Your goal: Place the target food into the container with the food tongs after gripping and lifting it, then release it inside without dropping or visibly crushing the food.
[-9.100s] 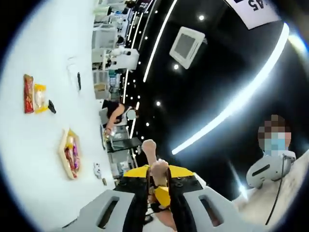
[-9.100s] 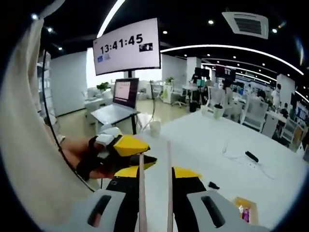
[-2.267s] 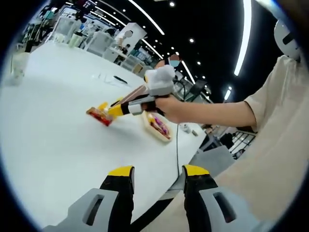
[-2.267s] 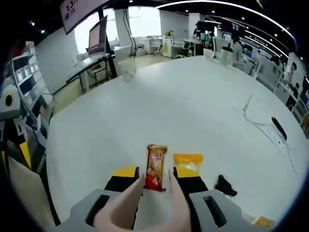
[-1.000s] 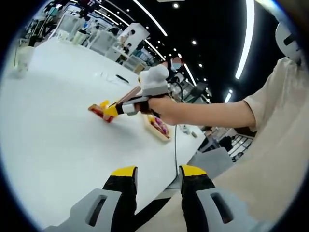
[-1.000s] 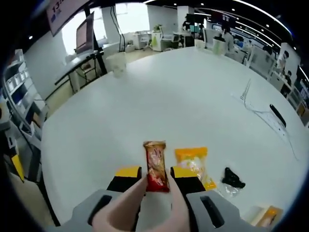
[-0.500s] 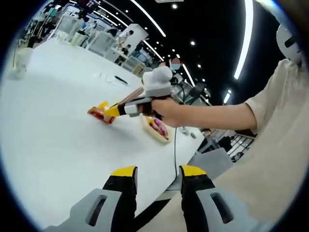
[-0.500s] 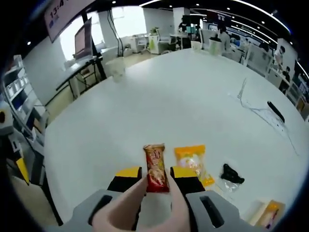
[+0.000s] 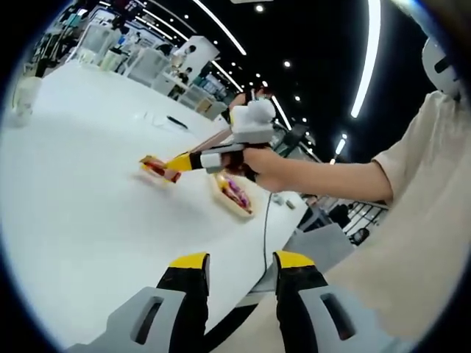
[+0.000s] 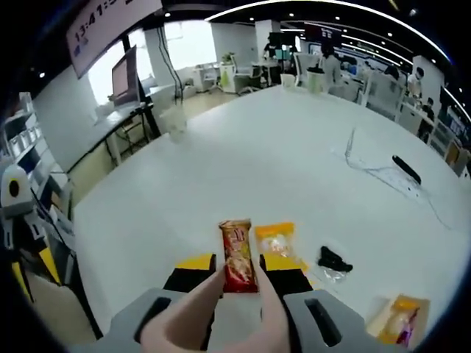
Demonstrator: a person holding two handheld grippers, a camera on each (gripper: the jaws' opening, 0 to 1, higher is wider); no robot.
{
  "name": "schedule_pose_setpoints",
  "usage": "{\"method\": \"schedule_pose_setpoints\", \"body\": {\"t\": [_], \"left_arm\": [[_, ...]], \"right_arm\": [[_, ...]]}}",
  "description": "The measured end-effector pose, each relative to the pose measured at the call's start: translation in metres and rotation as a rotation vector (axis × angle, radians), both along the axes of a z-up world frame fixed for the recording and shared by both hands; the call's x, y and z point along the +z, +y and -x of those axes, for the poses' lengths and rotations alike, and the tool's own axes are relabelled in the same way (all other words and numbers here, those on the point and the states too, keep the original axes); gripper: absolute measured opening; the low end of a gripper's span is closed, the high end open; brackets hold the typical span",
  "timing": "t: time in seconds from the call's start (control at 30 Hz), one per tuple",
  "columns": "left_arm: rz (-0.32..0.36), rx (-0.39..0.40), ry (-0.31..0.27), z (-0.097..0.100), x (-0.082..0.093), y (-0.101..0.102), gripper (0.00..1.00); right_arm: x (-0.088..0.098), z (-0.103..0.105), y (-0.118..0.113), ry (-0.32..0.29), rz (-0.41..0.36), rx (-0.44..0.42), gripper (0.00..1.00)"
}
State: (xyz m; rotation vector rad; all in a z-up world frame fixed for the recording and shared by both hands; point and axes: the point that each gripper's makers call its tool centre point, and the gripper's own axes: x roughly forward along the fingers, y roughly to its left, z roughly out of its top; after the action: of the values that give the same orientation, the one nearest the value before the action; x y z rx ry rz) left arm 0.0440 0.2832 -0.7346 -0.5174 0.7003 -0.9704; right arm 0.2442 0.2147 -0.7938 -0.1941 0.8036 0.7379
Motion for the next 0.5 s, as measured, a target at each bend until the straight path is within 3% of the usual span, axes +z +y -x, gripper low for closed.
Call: {"method": "schedule_pose_setpoints", "body": {"t": [0.27, 0.5], "left_arm": [[-0.001, -0.006, -0.004, 0.0, 0.001, -0.001, 0.33], [0.001, -0.017, -0.015, -0.001, 0.005, -0.005, 0.33]], "right_arm": [[0.012, 0.004, -0.011, -0.012, -0.019, -0.02, 0.22], [0.034, 0.005, -0.018, -0.006, -0.122, -0.085, 0.22]]}}
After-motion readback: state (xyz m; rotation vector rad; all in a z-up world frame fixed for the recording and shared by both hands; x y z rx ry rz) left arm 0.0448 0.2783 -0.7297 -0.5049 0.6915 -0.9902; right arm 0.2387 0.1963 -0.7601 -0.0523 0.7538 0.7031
